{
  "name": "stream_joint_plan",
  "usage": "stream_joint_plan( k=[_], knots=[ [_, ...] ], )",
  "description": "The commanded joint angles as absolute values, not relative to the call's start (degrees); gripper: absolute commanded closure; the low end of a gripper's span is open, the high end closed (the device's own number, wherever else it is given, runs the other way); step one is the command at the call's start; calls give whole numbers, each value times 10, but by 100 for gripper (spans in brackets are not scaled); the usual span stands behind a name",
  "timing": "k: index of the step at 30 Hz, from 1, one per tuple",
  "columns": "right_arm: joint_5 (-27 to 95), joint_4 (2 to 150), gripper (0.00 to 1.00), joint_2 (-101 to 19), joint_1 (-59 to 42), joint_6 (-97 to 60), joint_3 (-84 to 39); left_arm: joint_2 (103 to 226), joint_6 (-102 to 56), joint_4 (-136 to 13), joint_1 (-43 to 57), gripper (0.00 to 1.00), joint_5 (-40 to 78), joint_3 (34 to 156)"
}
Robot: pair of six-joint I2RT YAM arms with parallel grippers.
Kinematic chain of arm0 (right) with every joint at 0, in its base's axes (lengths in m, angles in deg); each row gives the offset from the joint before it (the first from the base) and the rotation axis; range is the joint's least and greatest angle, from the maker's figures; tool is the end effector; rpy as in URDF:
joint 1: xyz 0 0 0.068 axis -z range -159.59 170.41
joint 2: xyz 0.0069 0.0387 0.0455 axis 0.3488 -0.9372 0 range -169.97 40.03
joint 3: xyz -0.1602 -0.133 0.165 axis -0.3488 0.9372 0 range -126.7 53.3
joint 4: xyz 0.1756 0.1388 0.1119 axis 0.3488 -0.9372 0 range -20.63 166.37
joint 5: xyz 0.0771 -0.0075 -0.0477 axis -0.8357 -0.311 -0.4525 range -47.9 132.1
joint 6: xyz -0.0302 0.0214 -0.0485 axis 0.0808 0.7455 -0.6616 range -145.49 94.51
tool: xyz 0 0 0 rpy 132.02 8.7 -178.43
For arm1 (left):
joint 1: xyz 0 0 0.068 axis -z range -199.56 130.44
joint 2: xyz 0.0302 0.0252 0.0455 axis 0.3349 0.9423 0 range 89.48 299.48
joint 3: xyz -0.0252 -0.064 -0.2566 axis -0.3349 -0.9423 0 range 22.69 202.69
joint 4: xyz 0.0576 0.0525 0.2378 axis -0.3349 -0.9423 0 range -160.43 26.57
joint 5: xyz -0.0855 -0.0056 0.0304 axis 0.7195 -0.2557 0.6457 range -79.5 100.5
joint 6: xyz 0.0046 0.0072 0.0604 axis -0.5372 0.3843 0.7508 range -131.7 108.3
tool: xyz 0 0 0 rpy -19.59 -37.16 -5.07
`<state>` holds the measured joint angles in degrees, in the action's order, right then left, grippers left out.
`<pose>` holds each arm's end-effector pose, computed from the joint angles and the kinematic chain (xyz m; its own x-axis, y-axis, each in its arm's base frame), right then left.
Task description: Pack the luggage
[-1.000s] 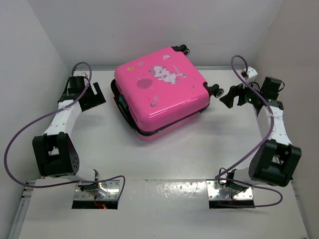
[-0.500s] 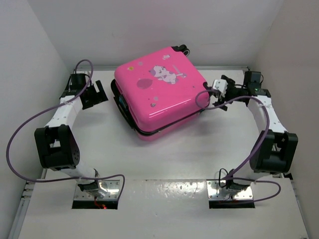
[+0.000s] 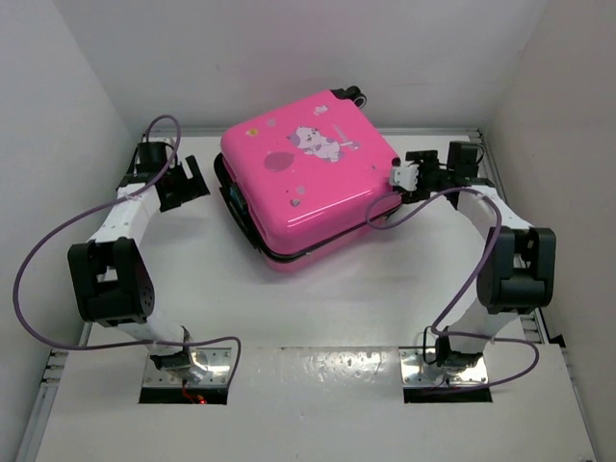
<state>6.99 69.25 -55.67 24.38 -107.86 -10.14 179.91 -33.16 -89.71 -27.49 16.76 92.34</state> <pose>0.3615 0.0013 0.2246 0.2996 -0.8335 -0.4643 -0.6785 0.1559 -0.7178 0.3398 0.0422 0.2561 -0.6516 -0.4578 -0.6048 -0.3242 0.8889 -0.3235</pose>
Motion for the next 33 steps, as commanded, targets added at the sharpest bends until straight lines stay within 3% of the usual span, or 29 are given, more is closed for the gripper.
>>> stream_joint_plan(
  k=[1,3,6,7,10,14,18,33],
  knots=[
    [42,791,31,-567,243,-1124,-103,1799,-333,-884,-272,10,173,944],
    [29,813,42,-568,245,-1120,-100,1799,-338,-884,-272,10,173,944],
    [7,887,69,-564,253,-1081,-86,1804,-339,-884,-272,10,173,949],
    [4,929,82,-564,253,-1051,-76,1804,-339,-884,-272,10,173,949],
    [-4,1082,98,-562,254,-986,-47,1804,-339,-879,-272,10,173,949],
    [-3,1270,100,-569,246,-918,-44,1816,-339,-879,-267,10,173,949],
    [4,1349,100,-573,227,-866,-68,1816,-350,-879,-267,10,167,949],
    [-3,1417,99,-658,246,-937,-15,1800,-362,-879,-262,8,173,921]
  ],
)
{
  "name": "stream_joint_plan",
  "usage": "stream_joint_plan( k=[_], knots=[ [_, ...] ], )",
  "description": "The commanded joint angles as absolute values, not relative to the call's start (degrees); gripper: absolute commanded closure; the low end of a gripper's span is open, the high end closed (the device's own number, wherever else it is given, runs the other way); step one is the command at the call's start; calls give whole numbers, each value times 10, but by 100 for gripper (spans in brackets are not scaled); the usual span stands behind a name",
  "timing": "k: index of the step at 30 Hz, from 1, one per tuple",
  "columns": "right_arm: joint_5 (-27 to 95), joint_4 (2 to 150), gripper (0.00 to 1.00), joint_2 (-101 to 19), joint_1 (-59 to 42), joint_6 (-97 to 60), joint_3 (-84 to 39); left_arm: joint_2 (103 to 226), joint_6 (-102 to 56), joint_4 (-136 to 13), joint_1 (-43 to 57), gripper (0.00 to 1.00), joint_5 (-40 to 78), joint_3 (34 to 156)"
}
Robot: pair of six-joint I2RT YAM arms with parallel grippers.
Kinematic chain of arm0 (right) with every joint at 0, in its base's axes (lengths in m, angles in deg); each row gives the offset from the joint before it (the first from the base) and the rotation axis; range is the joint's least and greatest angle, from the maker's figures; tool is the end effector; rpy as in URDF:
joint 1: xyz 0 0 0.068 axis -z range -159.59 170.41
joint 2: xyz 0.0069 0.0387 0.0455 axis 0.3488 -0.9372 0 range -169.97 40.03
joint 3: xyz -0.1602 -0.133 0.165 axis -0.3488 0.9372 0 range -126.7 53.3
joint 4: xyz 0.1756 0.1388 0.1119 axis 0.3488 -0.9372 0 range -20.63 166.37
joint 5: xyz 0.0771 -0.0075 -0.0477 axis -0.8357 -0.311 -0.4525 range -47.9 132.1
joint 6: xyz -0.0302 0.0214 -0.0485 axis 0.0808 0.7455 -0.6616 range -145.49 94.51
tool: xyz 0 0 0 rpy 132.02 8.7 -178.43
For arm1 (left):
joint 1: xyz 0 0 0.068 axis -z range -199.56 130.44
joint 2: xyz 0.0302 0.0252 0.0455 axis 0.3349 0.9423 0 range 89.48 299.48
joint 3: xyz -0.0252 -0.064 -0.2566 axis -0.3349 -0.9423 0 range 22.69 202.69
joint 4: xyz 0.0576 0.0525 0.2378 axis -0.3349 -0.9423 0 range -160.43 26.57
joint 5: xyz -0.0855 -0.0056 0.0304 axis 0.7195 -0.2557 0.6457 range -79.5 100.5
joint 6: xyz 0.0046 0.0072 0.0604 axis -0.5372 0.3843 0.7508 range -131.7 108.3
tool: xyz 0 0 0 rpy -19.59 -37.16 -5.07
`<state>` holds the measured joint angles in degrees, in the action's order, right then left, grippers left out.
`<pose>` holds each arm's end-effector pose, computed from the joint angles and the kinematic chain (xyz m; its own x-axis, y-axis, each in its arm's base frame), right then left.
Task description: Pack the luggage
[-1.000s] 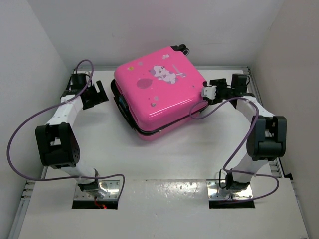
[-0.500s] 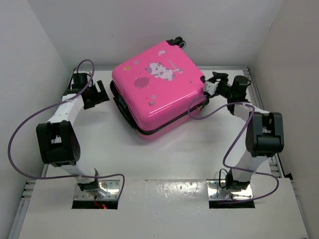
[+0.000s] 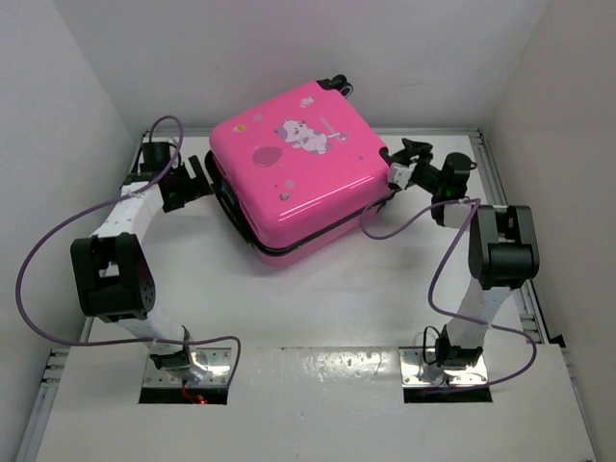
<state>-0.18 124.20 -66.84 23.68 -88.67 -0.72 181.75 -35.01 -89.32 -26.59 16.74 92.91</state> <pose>0.3914 0.0084 0.2002 0.5203 -0.6910 -0.5019 -0.3606 0.3550 -0.8625 0.3466 0.0377 0.2494 -0.6573 -0.4772 -0.5833 -0.3368 0.8784 -0.3392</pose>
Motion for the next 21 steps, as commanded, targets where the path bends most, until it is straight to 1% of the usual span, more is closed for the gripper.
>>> stream_joint_plan(
  k=[1,2,5,6,8,9,11,14,18,19,20,21],
  knots=[
    [-1,1432,99,-663,249,-937,-12,1793,-367,-886,-262,8,173,912],
    [1,1453,97,-680,251,-938,-5,1793,-374,-892,-262,8,165,904],
    [19,1512,83,-705,244,-919,0,1786,-394,-892,-262,8,165,863],
    [24,1525,74,-711,243,-916,-1,1786,-408,-892,-256,8,172,850],
    [39,1542,65,-715,237,-902,-2,1786,-414,-892,-256,9,181,842],
    [43,1541,58,-711,236,-889,-1,1791,-423,-892,-251,10,187,842],
    [65,1542,55,-702,232,-875,0,1791,-438,-886,-246,12,199,835],
    [81,1511,50,-648,237,-852,29,1804,-461,-870,-246,14,235,830],
    [86,1407,43,-543,255,-828,102,1804,-475,-858,-246,15,282,819],
    [88,1368,40,-511,264,-815,121,1797,-481,-858,-246,15,287,814],
    [87,1343,34,-496,270,-812,134,1790,-481,-858,-246,16,295,814],
    [89,1295,31,-480,274,-810,141,1790,-481,-858,-246,16,295,809]
  ],
)
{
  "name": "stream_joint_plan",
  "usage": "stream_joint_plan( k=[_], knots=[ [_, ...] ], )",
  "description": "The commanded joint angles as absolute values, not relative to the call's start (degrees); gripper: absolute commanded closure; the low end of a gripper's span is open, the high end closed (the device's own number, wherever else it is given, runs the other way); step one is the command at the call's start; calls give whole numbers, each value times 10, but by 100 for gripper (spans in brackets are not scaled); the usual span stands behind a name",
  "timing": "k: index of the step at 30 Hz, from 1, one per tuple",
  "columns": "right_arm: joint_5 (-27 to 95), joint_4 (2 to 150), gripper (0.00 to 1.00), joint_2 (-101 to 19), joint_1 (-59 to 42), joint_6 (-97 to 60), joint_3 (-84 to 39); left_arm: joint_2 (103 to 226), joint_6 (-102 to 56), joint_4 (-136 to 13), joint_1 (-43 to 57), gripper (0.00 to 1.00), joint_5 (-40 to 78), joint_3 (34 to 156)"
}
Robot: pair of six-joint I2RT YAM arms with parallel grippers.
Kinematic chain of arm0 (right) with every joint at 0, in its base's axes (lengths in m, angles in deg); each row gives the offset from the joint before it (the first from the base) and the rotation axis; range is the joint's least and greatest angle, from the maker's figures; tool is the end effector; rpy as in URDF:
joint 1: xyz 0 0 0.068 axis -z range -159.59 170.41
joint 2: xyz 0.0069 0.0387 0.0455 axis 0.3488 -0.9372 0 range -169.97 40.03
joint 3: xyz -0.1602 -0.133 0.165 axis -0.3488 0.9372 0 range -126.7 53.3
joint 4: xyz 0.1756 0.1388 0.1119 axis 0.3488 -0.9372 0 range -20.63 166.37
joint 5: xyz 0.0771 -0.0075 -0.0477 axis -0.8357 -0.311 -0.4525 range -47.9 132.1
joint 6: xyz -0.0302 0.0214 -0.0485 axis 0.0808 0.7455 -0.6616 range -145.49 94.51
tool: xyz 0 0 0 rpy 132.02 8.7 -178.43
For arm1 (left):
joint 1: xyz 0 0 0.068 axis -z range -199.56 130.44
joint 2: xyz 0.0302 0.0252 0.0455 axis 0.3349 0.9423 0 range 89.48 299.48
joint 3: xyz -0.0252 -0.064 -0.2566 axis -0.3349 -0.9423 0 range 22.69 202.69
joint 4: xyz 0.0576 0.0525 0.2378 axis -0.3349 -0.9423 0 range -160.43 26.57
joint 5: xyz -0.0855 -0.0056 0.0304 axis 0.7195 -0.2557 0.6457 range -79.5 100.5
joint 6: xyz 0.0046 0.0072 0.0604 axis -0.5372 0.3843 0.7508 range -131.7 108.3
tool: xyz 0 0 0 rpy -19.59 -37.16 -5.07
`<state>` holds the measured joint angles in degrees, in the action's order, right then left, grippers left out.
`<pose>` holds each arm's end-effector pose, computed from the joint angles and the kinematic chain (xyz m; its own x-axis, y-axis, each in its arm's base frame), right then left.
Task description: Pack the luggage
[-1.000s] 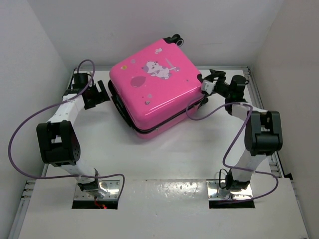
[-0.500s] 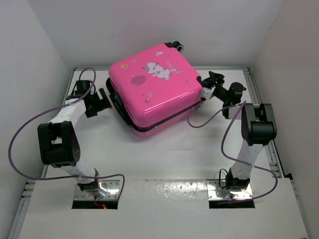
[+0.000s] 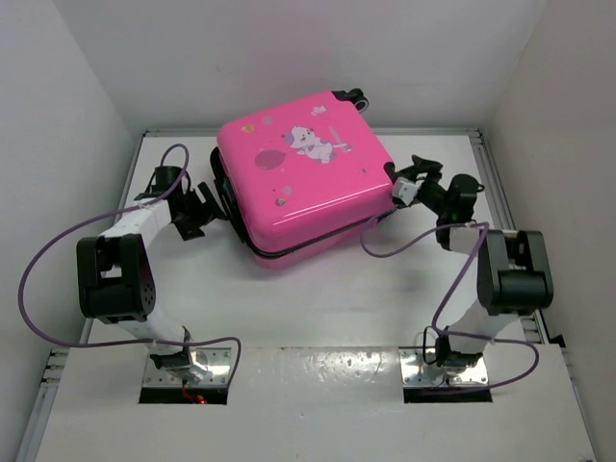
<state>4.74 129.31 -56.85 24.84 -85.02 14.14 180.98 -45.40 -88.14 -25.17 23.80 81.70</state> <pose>0.3369 0.0017 0.1942 0.4248 -0.7200 -0.5488 -0.3460 0.4311 -0.8333 0.3191 0.0207 0.1959 -0.7121 -0.6124 -0.3434 -0.4400 0.7704 -0.4614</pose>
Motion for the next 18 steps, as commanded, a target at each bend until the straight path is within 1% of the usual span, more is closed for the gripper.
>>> stream_joint_plan(
  k=[1,2,3,5,7,10,17,18],
  knots=[
    [89,1243,28,-440,282,-802,152,1790,-487,-852,-246,16,302,809],
    [92,1214,22,-426,284,-802,154,1790,-487,-852,-246,16,302,809],
    [100,1167,19,-415,286,-795,156,1790,-494,-840,-246,16,307,804],
    [112,1107,18,-378,296,-788,164,1795,-501,-828,-252,16,321,803],
    [128,1044,18,-343,306,-764,172,1795,-506,-828,-263,19,327,810],
    [162,976,18,-310,323,-716,172,1790,-506,-828,-269,19,334,815],
    [145,817,18,-225,354,-630,169,1789,-527,-800,-258,19,344,810],
    [142,768,19,-221,357,-607,167,1795,-533,-800,-258,19,351,810]
  ],
)
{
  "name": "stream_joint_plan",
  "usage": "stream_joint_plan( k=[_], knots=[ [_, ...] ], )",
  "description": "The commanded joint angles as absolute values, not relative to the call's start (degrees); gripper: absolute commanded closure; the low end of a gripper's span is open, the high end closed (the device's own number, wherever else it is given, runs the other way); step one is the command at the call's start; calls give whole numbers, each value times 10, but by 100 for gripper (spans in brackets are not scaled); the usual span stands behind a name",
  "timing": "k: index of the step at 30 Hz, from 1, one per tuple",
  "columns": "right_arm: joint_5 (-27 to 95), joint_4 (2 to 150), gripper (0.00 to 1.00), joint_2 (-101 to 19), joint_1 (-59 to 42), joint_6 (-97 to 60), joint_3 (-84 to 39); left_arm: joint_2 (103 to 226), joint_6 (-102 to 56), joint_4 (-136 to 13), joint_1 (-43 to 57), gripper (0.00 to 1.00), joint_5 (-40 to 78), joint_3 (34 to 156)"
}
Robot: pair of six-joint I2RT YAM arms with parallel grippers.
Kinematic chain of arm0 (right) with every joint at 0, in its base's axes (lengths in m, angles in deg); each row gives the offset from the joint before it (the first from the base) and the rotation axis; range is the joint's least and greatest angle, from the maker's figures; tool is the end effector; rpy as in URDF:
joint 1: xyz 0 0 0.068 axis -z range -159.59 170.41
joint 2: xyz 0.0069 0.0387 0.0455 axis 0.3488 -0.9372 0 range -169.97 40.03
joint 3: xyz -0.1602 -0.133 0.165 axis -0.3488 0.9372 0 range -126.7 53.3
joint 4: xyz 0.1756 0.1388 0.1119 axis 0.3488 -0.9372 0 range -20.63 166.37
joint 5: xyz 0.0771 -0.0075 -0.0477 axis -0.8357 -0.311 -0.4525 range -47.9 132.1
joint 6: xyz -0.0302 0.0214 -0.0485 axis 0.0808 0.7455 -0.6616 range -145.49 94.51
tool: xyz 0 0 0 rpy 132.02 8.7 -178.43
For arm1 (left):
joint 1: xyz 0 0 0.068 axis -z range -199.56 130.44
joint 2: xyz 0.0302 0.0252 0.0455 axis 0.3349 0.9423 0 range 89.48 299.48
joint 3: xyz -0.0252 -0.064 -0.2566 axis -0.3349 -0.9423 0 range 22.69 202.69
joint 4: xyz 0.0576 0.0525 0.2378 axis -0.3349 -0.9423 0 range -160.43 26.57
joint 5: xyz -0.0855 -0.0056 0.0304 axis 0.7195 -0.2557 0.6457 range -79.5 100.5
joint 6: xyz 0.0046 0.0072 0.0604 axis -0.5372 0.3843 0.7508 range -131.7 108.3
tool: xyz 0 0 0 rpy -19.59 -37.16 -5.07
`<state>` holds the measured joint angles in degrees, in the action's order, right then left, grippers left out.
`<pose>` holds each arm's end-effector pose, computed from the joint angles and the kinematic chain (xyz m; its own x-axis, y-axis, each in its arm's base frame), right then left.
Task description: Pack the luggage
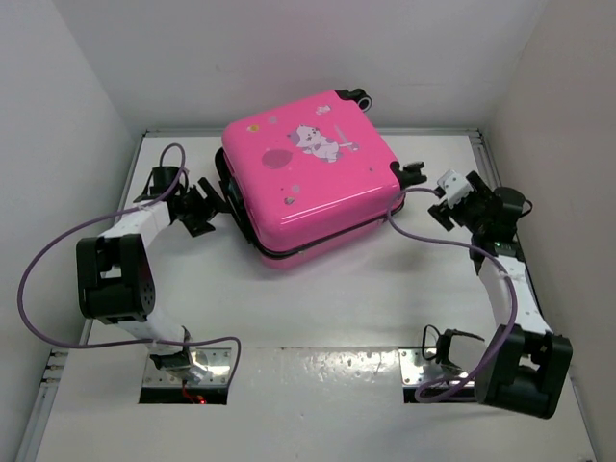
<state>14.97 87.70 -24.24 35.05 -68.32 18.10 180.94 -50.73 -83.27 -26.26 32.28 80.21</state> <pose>0.2476 -0.0431 0.2490 -0.0832 -0.6036 -0.7929 -0.3436 0.7643 -0.5457 0.3219 0.0207 0.1958 -0.6914 -0.6699 -0.2705 -0.4194 0.6771 -0.6046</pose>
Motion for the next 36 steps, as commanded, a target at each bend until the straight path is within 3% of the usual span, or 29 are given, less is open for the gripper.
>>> stream_joint_plan(
  k=[1,5,8,13,22,25,36],
  knots=[
    [142,743,20,-212,359,-593,163,1795,-533,-800,-258,19,351,810],
    [92,632,25,-169,368,-485,149,1802,-533,-787,-252,20,342,815],
    [29,600,38,-142,368,-444,152,1824,-533,-787,-240,24,322,815],
    [-25,666,50,-112,333,-303,200,1861,-543,-787,-229,34,290,815],
    [124,936,40,-113,170,-171,370,1898,-561,-766,-224,56,313,821],
    [219,1009,40,-153,130,-165,388,1898,-561,-761,-218,64,319,821],
    [308,1177,44,-294,70,-154,366,1913,-544,-788,-218,94,319,832]
  ],
)
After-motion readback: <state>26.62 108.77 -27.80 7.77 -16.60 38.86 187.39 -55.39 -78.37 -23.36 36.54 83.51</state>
